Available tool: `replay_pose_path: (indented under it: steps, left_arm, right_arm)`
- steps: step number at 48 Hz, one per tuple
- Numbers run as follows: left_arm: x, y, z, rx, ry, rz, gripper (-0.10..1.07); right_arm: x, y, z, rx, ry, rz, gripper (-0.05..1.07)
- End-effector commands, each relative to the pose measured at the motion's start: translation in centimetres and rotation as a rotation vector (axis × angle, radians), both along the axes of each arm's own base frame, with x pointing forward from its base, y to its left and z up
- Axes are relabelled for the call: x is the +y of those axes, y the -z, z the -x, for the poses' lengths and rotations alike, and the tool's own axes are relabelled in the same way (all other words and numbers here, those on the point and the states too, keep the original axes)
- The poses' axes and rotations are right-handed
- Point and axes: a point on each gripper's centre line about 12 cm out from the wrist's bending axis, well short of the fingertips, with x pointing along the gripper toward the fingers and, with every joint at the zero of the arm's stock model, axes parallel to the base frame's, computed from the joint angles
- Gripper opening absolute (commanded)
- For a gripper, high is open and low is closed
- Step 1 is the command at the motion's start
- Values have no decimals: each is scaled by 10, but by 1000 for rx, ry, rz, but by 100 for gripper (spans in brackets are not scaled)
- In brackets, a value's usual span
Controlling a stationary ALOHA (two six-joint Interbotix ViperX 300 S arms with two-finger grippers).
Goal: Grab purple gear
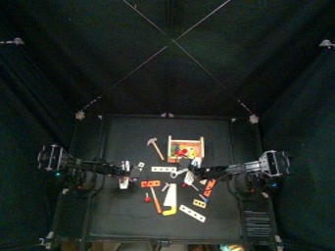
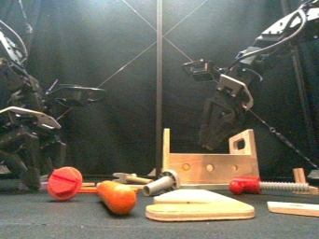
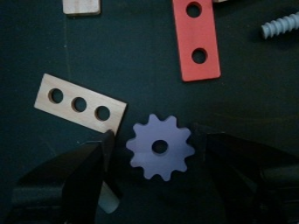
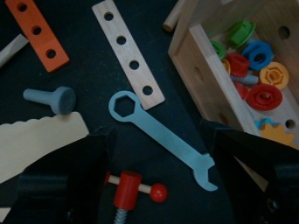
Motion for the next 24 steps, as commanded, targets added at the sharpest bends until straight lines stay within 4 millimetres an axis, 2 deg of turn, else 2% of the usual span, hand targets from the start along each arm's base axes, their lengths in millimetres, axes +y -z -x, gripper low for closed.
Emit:
replay_pose_path:
  steps: [1,15,24]
  left_arm:
    - [0,4,3,27,-3,3,100]
    - [0,2,10,99,-6,2,83]
    - [0,-9,3,75,-7,0,75]
  right_arm:
    - [0,-8,-3,-27,3,-5,104]
    - [0,-8,-4,-27,4,-6,104]
    - [-1,-8,-4,-29,4,-5,104]
